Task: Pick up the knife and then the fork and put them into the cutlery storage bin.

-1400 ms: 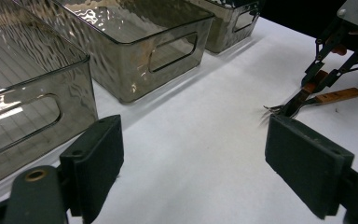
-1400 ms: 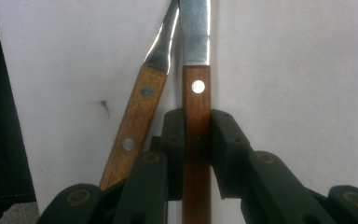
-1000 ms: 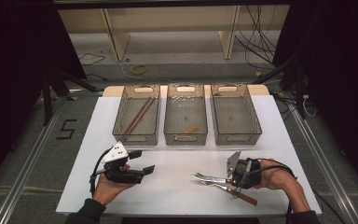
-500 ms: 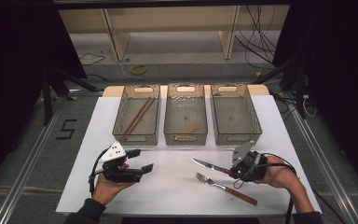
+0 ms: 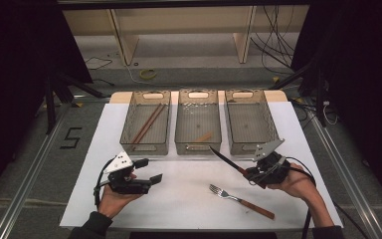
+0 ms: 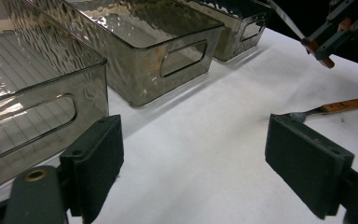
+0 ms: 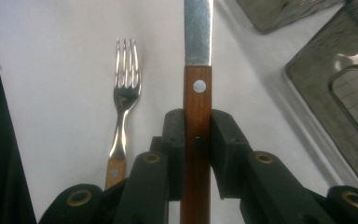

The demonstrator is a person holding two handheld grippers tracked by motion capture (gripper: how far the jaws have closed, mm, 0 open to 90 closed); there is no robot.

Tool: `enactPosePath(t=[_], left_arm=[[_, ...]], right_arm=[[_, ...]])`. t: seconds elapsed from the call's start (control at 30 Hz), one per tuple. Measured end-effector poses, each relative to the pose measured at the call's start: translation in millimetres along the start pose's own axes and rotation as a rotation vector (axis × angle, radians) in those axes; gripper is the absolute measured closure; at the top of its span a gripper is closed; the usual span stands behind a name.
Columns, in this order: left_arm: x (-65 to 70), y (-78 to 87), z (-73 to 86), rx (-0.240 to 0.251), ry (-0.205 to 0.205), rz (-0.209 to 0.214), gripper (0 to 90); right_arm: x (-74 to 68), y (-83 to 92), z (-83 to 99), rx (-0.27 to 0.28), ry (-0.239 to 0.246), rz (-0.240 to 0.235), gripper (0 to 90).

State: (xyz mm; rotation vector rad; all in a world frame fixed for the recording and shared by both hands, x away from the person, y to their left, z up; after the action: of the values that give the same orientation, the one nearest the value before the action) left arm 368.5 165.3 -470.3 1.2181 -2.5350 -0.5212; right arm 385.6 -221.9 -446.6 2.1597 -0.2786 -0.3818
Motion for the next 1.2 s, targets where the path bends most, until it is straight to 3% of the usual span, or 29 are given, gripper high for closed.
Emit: enactPosePath(t=[0.27, 0.6, 1.2], left_arm=[[-1.5, 0.9, 0.2, 0.008, 0.001, -0.005, 18.9], [-1.7, 1.5, 0.0, 0.018, 0.010, -0.005, 18.9], [-2.3, 2.4, -0.3, 0.025, 0.010, -0.007, 18.9]], right_arm=[[8.7, 12.0, -5.9, 0.101, -0.067, 0.035, 77.4], [22.6, 23.8, -21.6, 0.198, -0.091, 0.084, 77.4], [55.9, 37.3, -45.7, 0.262, -0.197, 0.167, 77.4]])
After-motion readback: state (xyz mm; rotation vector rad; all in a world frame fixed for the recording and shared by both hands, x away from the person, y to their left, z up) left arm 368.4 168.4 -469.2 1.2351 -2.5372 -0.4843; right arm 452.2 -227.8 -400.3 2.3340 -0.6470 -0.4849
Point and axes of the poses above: each handheld gripper's, and its own axes: y roughly backward along the jaws, z roughly out of its underside, x roughly to its right, the point moved 4 cm from there along -y, roughly forward along the jaws, and after that the axes turned 12 degrees about -z, right-handed, at the moved point
